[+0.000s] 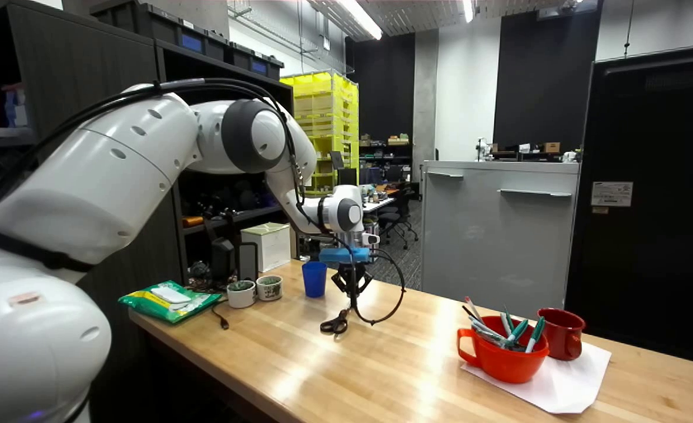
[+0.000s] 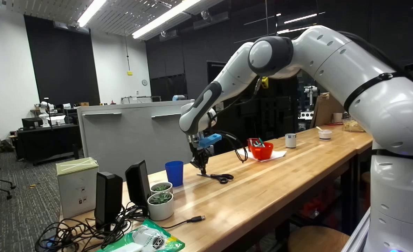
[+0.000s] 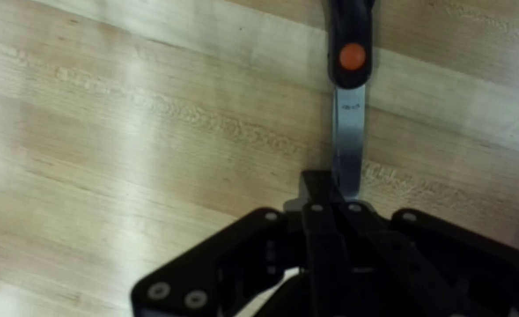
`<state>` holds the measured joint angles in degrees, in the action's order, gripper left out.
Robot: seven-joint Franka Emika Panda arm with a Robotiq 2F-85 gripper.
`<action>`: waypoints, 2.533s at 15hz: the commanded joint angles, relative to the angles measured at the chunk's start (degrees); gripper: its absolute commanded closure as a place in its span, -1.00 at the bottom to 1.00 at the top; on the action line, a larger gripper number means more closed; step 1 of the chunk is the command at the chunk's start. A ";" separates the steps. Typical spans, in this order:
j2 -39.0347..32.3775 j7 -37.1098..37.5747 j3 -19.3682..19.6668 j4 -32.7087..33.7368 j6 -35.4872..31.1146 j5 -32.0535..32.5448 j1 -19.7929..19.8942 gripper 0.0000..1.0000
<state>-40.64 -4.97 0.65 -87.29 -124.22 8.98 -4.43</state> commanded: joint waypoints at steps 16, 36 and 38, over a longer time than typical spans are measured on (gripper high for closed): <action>-2.43 -1.35 -1.12 4.29 4.21 2.48 -2.23 1.00; -2.99 -2.79 -2.35 4.52 5.23 1.87 -2.32 1.00; -2.94 -2.88 -2.45 4.45 5.35 1.84 -2.35 1.00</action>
<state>-42.70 -7.52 -1.16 -83.37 -120.16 10.52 -6.43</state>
